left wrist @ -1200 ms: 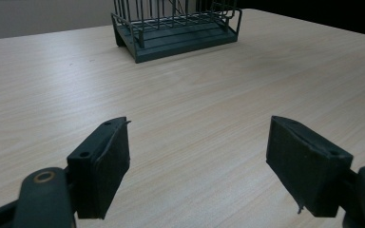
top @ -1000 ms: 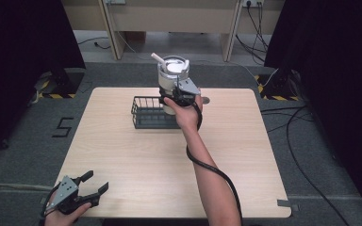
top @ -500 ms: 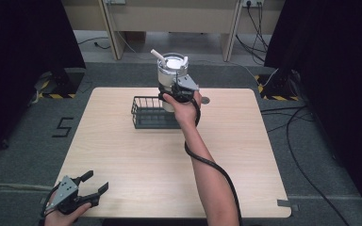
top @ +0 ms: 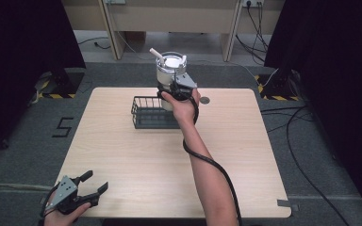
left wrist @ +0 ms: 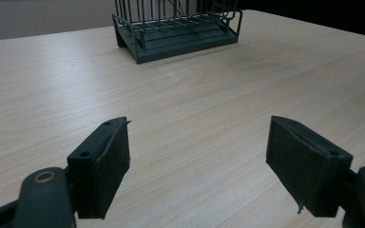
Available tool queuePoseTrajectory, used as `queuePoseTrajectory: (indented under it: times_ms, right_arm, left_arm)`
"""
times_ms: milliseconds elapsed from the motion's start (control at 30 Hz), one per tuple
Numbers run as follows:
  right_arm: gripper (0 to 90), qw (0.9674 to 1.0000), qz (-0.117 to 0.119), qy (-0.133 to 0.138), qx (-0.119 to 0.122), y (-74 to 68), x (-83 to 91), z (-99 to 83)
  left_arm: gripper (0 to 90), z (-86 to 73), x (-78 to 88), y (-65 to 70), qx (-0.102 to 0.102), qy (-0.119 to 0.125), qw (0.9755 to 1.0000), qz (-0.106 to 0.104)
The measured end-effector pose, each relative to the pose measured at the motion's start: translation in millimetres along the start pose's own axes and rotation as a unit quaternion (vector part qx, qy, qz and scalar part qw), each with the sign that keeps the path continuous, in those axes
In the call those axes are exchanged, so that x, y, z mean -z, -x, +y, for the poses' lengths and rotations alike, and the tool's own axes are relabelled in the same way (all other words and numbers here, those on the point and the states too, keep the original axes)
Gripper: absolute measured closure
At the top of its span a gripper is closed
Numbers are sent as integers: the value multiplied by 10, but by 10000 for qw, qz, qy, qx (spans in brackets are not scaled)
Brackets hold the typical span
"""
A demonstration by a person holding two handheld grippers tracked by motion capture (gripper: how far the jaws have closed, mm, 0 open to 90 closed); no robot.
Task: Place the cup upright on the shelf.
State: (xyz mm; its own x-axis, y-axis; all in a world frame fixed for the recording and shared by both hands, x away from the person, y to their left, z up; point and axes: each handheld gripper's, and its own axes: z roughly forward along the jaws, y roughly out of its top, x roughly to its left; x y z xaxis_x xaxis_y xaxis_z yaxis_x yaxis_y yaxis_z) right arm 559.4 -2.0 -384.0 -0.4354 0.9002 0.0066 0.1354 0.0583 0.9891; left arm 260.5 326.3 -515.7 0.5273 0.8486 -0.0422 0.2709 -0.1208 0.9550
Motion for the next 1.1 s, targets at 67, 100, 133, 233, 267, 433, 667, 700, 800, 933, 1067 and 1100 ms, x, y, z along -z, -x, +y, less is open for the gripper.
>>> queuePoseTrajectory:
  times_ms: [67,100,133,233,267,433,667,700,800,933,1067,1100]
  right_arm:
    - [96,10000,-4,-14,-8,-2,-16,-10]
    - [96,10000,-6,-20,-5,-2,-23,-15]
    - [96,10000,-7,-36,-7,1,-34,-25]
    - [96,10000,-21,-30,-24,4,-50,-21]
    - [96,10000,-14,-31,-10,3,-50,-21]
    - [96,10000,12,-52,-2,-17,-46,-32]
    - [95,9999,40,-130,43,-60,-70,-93]
    - [95,9999,38,-140,39,-64,-75,-103]
    - [95,9998,23,-204,43,-73,-101,-149]
    - [95,9996,8,-273,51,-73,-127,-213]
    - [95,9990,-11,-439,105,-74,-160,-325]
    - [95,9990,-11,-439,105,-74,-160,-325]
  left_arm:
    - [221,0,0,-2,-3,0,10000,0]
    - [221,0,2,-2,-1,1,10000,2]
    - [221,1,4,-3,-1,1,10000,7]
    - [221,0,7,-8,-5,-13,10000,10]
    - [221,0,6,-6,0,-8,10000,6]
    - [222,1,4,-4,-2,0,10000,4]
    - [222,2,4,-2,-6,1,10000,-7]
    - [221,2,5,-1,0,8,10000,-9]
    - [221,2,8,-2,4,11,10000,-5]
    - [221,2,15,-11,-1,7,10000,-4]
    - [221,2,14,-12,-17,-5,10000,-4]
    - [221,2,14,-12,-17,-5,10000,-4]
